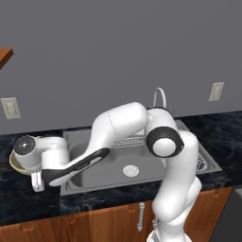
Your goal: Pick the eggplant from the sink and place it in the bowl. Then pick the bowl and place it in the microwave. Then close the microwave door and press the start button.
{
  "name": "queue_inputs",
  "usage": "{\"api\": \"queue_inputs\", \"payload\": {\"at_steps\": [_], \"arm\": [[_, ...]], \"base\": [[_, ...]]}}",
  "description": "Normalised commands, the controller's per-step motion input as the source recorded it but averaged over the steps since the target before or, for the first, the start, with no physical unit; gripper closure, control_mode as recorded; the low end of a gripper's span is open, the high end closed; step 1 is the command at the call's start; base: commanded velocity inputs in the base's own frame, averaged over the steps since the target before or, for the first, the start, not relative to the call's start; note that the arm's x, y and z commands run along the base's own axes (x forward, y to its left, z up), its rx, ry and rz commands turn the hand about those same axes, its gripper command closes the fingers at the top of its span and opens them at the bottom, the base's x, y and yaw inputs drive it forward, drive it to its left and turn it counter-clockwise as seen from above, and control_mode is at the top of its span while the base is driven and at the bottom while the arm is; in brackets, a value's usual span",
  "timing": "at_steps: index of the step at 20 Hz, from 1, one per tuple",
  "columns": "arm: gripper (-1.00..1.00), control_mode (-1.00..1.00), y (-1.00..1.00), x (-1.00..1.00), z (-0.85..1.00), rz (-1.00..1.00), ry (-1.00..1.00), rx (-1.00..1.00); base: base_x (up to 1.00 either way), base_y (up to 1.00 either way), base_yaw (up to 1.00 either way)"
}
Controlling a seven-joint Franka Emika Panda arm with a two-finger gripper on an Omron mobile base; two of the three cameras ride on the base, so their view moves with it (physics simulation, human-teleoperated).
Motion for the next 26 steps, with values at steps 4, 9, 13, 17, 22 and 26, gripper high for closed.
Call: {"api": "queue_inputs", "payload": {"at_steps": [4, 9, 13, 17, 22, 26], "arm": [[1.00, -1.00, -0.53, -0.53, 1.00, 0.00, -0.13, 0.01], [1.00, -1.00, -0.69, -0.44, 1.00, 0.00, -0.02, 0.06], [1.00, -1.00, -0.84, -0.22, 1.00, 0.00, 0.00, 0.06], [1.00, -1.00, -0.93, -0.13, 1.00, 0.00, 0.00, 0.08], [1.00, -1.00, -0.98, -0.21, 1.00, 0.00, 0.00, 0.05], [1.00, -1.00, -0.93, -0.29, 1.00, 0.00, 0.00, 0.03]], "base": [[0.00, 0.00, 0.00], [0.00, 0.00, 0.00], [0.00, 0.00, 0.00], [0.00, 0.00, 0.00], [0.00, 0.00, 0.00], [0.00, 0.00, 0.00]]}}
